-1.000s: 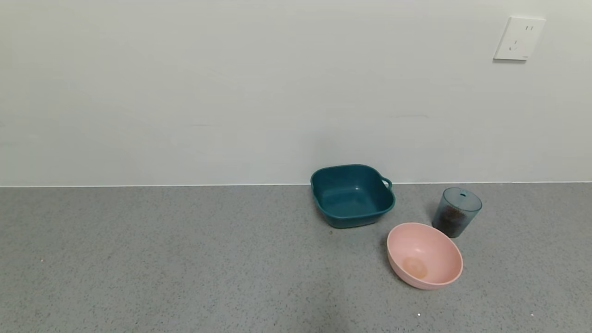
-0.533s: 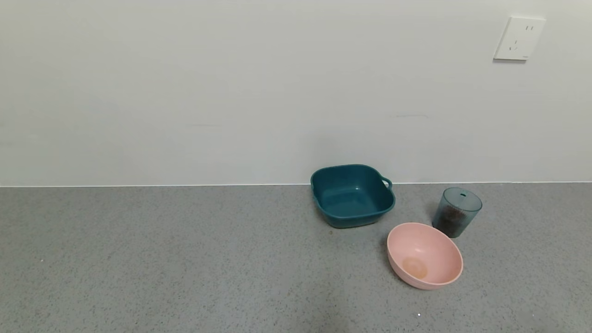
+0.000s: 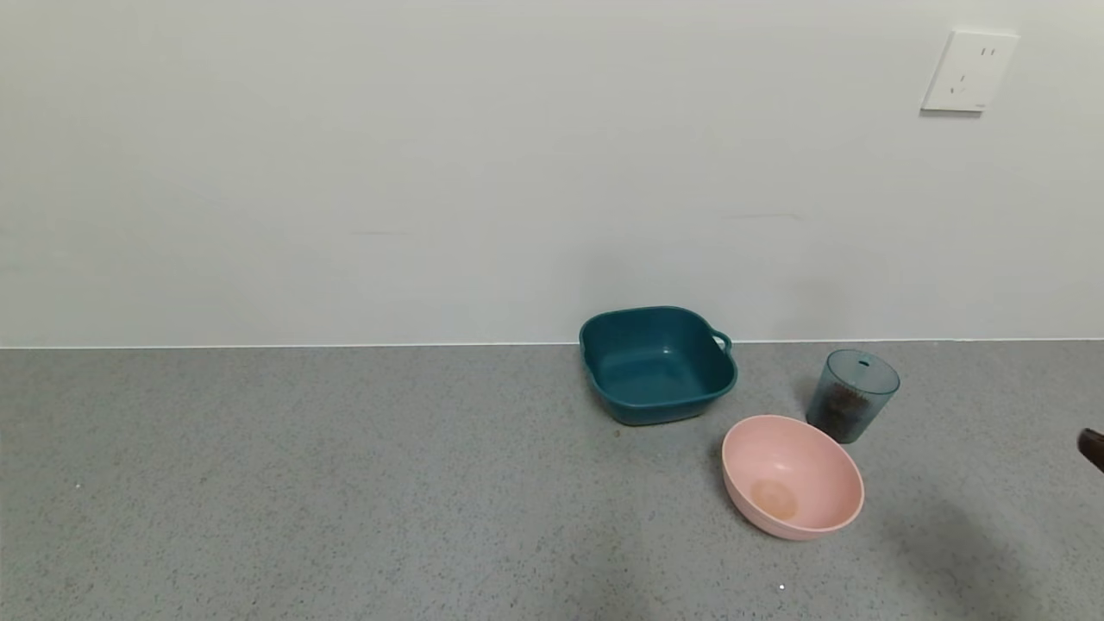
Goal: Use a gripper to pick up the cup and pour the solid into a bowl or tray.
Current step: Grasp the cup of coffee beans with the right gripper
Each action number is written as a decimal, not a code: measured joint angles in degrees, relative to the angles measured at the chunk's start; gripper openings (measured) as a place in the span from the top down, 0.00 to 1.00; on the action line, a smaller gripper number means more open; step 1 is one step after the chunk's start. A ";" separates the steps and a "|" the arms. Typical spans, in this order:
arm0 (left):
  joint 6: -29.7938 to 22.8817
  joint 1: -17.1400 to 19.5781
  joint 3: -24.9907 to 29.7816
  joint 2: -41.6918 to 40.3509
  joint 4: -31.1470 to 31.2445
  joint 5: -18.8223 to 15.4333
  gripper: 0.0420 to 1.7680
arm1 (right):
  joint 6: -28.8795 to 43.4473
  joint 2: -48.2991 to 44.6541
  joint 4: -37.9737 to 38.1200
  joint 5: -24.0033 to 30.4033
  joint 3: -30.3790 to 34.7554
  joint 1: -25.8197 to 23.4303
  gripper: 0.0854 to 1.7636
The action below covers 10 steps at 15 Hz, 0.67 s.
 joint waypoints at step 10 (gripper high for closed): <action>0.00 0.00 0.00 0.00 0.02 0.00 0.01 | 1.19 36.44 -27.50 -0.50 3.21 -0.66 0.03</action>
